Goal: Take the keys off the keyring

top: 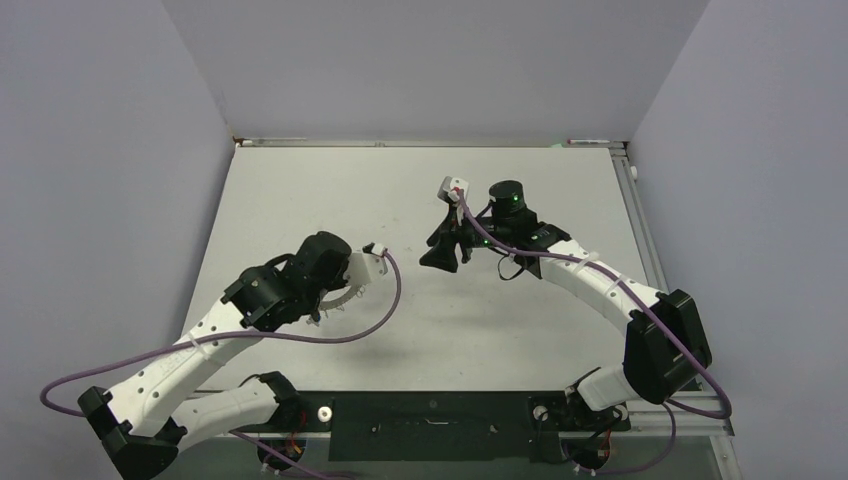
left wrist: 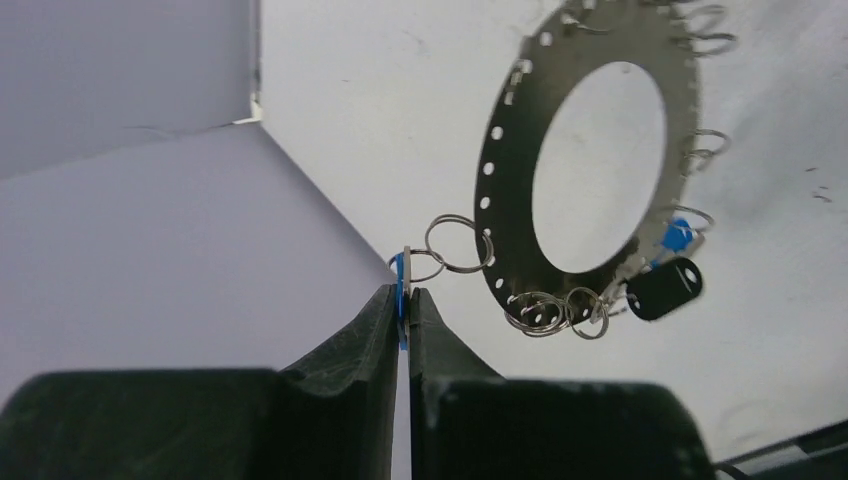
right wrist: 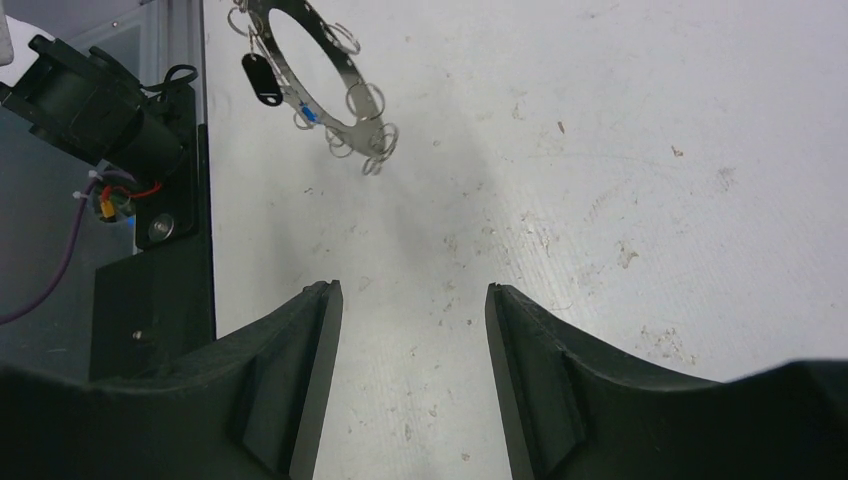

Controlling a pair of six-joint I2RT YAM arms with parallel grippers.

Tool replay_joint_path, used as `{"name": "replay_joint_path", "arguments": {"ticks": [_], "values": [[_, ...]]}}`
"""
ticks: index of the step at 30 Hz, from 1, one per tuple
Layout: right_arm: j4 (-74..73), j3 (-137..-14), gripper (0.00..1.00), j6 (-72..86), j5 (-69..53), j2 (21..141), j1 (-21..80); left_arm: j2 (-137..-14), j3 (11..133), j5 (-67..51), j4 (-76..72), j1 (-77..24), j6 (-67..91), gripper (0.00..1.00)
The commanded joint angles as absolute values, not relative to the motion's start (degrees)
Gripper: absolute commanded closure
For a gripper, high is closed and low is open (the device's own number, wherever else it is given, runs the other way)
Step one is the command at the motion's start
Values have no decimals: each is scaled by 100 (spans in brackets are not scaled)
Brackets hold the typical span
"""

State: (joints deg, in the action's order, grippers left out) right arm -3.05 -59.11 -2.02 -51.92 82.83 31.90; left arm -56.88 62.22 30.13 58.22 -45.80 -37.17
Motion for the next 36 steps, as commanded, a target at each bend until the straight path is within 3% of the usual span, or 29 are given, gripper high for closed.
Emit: {"name": "replay_joint_path", "arguments": {"ticks": [1,9,21,36], "values": [[226,-5953,44,-21,-5364,8259,3167,-5293,6036,3667,4177,-4622,-5218,100],[353,-5979,44,0,-5539,8253,3164,-4981,5936,2830,3422,-4623,-5988,100],[677,-6337,41,178,-5851,8408,3354,-4657,6181,1136,3542,-4623,-5258,100],[284,-6674,41,-193,-5934,8364,3682,-3913,5634,-259,3197,-4623,-6672,100]]}}
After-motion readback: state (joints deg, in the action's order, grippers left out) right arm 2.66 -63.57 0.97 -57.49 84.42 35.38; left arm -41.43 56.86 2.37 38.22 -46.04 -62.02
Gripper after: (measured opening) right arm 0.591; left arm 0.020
